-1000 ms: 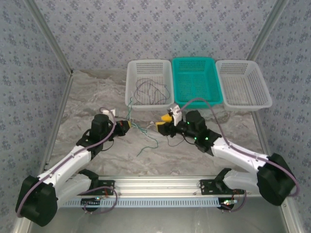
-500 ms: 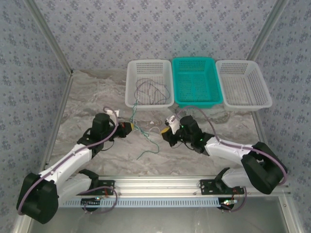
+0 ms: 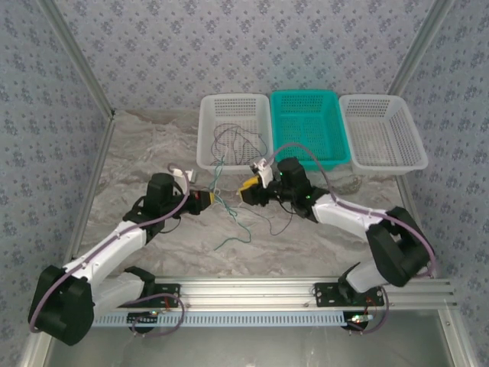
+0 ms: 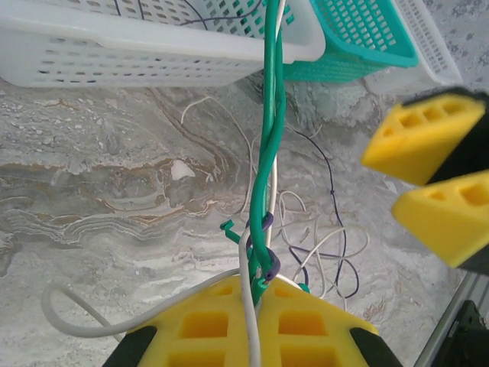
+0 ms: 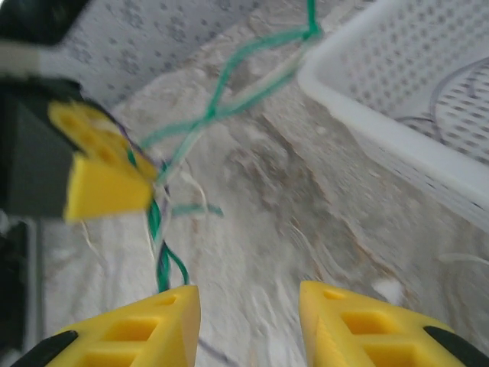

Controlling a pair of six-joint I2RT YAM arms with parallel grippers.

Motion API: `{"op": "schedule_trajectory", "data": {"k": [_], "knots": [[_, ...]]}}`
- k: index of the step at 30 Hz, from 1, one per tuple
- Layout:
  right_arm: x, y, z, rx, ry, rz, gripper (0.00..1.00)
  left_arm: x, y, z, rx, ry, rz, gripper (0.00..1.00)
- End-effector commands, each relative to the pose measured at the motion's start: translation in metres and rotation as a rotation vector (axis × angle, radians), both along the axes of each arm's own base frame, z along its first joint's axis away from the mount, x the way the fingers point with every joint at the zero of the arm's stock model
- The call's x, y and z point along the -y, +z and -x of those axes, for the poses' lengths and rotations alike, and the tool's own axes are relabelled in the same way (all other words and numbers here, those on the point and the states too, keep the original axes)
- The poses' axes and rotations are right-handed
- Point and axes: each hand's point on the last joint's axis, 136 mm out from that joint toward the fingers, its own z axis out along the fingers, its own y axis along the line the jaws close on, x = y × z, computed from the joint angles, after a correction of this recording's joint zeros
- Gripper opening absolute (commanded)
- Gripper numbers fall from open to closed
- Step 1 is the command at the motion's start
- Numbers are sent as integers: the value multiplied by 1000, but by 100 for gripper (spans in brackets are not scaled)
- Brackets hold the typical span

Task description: Untangle the cables

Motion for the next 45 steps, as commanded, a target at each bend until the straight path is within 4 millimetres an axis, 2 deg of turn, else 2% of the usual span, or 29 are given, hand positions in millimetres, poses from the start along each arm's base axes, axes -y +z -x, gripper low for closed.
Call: {"op": "schedule_trajectory", "data": {"k": [1,5,9,12,13,17,20,25,28,33,35,37,41,42,43,44,45], "knots": [[-34,19,2,-140,63,-150,40,13,24,-4,69,-63,37,0],[-67,19,2,-207,96,-192,41,18,24,-3,69,-75,38,0],[-79,14,-9,-283,59,-270,38,20,23,-2,63,-80,35,0],[-85,6,-8,-313,62,-278,15,19,24,-2,67,-72,35,0],[-85,4,-7,-317,58,-270,10,18,23,-3,67,-60,31,0],[-77,-4,-4,-270,33,-213,4,1,19,-11,58,45,-21,0],[-47,-17,-22,-221,-141,-127,0,-20,19,-18,36,168,-43,0],[31,-42,-49,-184,-463,22,0,-86,8,-22,-54,453,-67,0],[68,-49,-53,-191,-571,64,0,-110,5,-17,-65,533,-66,0],[128,-61,-56,-228,-796,153,0,-132,3,-9,-70,596,-110,0],[142,-63,-52,-241,-846,156,0,-147,1,-6,-84,654,-143,0],[134,-58,-46,-230,-789,131,0,-148,3,-5,-76,645,-137,0],[70,-41,-19,-129,-495,144,1,-119,8,-11,-54,498,-45,0],[52,-37,-8,-97,-397,147,10,-113,8,-12,-54,466,-32,0],[29,-30,6,-67,-292,141,28,-106,9,-12,-52,429,-10,0],[23,-29,9,-54,-297,156,53,-99,9,-13,-51,396,10,0],[20,-28,8,-44,-326,162,64,-94,9,-13,-52,373,26,0]]}}
